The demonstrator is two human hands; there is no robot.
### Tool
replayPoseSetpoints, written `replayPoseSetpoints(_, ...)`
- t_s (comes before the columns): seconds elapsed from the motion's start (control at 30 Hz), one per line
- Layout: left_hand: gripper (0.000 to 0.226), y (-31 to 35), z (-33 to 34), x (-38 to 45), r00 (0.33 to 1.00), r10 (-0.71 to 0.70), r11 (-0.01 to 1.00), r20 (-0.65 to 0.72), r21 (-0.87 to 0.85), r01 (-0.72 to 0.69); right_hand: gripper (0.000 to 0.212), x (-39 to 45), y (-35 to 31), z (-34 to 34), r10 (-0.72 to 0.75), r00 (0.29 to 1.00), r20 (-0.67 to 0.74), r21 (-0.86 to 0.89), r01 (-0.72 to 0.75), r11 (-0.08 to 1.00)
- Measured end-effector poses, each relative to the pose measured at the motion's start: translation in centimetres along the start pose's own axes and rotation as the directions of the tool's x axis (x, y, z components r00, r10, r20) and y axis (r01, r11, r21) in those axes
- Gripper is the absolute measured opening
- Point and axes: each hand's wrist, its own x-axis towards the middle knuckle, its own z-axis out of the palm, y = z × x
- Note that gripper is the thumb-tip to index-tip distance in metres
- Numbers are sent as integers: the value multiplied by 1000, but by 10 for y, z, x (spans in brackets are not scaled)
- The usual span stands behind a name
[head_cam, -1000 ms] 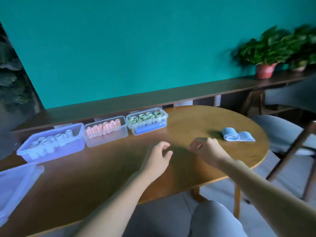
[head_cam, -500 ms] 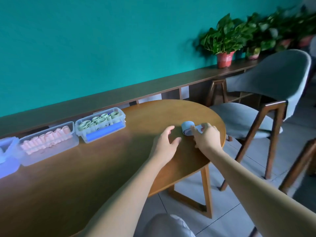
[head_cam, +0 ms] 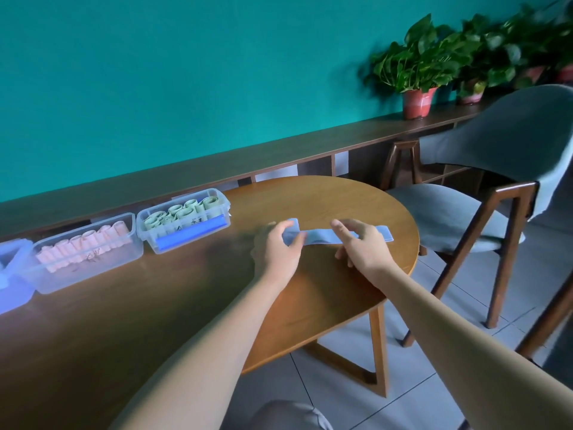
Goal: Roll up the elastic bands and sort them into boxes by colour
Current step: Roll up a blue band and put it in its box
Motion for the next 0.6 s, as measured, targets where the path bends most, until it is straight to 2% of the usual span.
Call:
replayPoseSetpoints(0.1,19,-7,-4,8,999,-47,999,-22,9,47,48,-1,-2,3,-20,999,30,-77,22,997)
replayPoseSetpoints(0.27,21,-15,-19,11,996,-70,997,-60,21,72,41,-1,-5,8,-51,998,44,-157,57,986)
replayPoseSetpoints(0.43,16,-30,-34,16,980,-154,988,-123,-26,152,36,-2,-7,9,-91,995,44,-200,98,975)
replayPoseSetpoints(0.53,13,-41,-50,13,964,-205,977,-167,-86,193,34,-5,-5,14,-206,976,64,-318,216,923)
replayPoseSetpoints(0.6,17,-51,-66,9,954,-226,972,-195,-110,208,33,-9,-4,21,-297,944,147,-395,331,857)
